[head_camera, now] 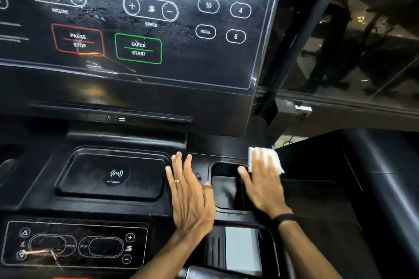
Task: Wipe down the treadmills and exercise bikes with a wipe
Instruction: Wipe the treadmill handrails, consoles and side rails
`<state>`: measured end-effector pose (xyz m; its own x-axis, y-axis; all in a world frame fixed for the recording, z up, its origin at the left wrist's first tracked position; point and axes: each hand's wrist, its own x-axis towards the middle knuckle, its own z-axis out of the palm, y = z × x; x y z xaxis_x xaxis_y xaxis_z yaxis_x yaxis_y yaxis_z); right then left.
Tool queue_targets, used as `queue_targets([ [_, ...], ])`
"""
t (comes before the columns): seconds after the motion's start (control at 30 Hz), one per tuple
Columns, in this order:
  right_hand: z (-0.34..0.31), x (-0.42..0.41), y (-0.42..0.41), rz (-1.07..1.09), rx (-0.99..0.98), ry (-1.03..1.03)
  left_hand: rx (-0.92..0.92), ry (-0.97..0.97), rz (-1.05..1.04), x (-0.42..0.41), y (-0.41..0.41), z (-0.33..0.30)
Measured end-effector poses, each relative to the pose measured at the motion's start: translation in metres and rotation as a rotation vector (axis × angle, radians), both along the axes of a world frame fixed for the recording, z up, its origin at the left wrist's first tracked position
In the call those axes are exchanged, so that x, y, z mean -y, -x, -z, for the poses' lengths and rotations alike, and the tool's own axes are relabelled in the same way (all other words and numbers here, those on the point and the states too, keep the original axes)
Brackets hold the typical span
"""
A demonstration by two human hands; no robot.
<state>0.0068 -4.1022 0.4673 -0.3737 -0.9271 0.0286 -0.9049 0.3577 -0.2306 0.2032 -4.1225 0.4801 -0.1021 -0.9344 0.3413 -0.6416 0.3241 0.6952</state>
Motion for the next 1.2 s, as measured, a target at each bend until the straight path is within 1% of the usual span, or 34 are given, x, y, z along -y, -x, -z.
queue_targets([
  [0.07, -0.003, -0.013, -0.003, 0.271, 0.147, -0.106, -0.008, 0.009, -0.001, 0.000, 0.000, 0.001],
  [0.1, -0.004, -0.017, -0.015, 0.356, 0.170, -0.133, -0.004, 0.016, -0.003, 0.000, 0.000, 0.002],
  [0.13, -0.007, -0.021, -0.029, 0.407, 0.147, -0.153, 0.003, 0.020, -0.002, 0.000, 0.001, 0.002],
  [0.2, -0.014, -0.018, -0.057, 0.392, 0.108, -0.218, 0.022, 0.027, -0.003, 0.000, 0.002, 0.002],
  [0.27, -0.018, -0.001, -0.071, 0.253, 0.109, -0.204, 0.036, 0.024, 0.001, 0.001, 0.002, 0.003],
  [0.33, -0.021, 0.024, -0.074, 0.034, 0.190, -0.152, 0.051, 0.007, 0.007, 0.001, 0.002, 0.003],
  [0.37, -0.022, 0.035, -0.075, -0.082, 0.200, -0.132, 0.052, -0.003, 0.003, 0.001, 0.002, 0.004],
  [0.47, -0.025, 0.043, -0.093, -0.417, 0.104, -0.100, 0.003, -0.025, -0.017, 0.003, 0.001, 0.003],
  [0.53, -0.022, 0.026, -0.104, -0.583, 0.083, -0.062, -0.088, -0.023, -0.001, 0.000, 0.000, -0.001],
  [0.6, -0.019, -0.002, -0.109, -0.645, 0.106, -0.059, -0.212, -0.037, 0.009, -0.007, -0.004, -0.007],
  [0.63, -0.016, -0.014, -0.107, -0.676, 0.063, -0.042, -0.298, -0.065, 0.000, -0.010, -0.005, -0.011],
  [0.67, -0.011, -0.021, -0.106, -0.674, -0.026, 0.003, -0.390, -0.101, -0.022, -0.012, -0.007, -0.018],
  [0.73, -0.010, -0.012, -0.112, -0.599, -0.095, 0.001, -0.506, -0.160, -0.073, -0.009, -0.011, -0.032],
  [0.77, -0.005, -0.001, -0.118, -0.526, -0.069, -0.003, -0.512, -0.181, -0.081, -0.005, -0.013, -0.039],
  [0.8, 0.002, 0.012, -0.124, -0.446, 0.019, -0.018, -0.479, -0.193, -0.078, 0.000, -0.014, -0.046],
  [0.83, 0.009, 0.014, -0.120, -0.406, 0.199, -0.004, -0.405, -0.209, -0.061, 0.005, -0.018, -0.051],
  [0.87, 0.015, 0.012, -0.120, -0.352, 0.311, -0.003, -0.287, -0.238, -0.028, 0.011, -0.023, -0.055],
  [0.9, 0.015, 0.016, -0.122, -0.290, 0.256, 0.043, -0.128, -0.266, 0.027, 0.018, -0.029, -0.058],
  [0.93, 0.004, 0.006, -0.128, -0.334, 0.385, 0.070, 0.040, -0.272, 0.092, 0.026, -0.036, -0.058],
  [0.97, -0.007, -0.010, -0.134, -0.339, 0.238, 0.135, 0.184, -0.273, 0.156, 0.033, -0.043, -0.058],
  [1.0, -0.023, -0.019, -0.148, -0.463, 0.164, 0.033, 0.271, -0.272, 0.193, 0.039, -0.050, -0.057],
  [1.03, -0.028, -0.025, -0.162, -0.608, 0.103, -0.058, 0.310, -0.278, 0.201, 0.044, -0.055, -0.057],
  [1.07, -0.031, -0.038, -0.154, -0.691, 0.081, -0.084, 0.321, -0.284, 0.186, 0.047, -0.059, -0.057],
  [1.13, -0.029, -0.051, -0.135, -0.650, 0.079, -0.097, 0.336, -0.268, 0.133, 0.050, -0.062, -0.059],
  [1.2, -0.028, -0.049, -0.127, -0.511, 0.058, -0.132, 0.336, -0.244, 0.092, 0.050, -0.059, -0.059],
])
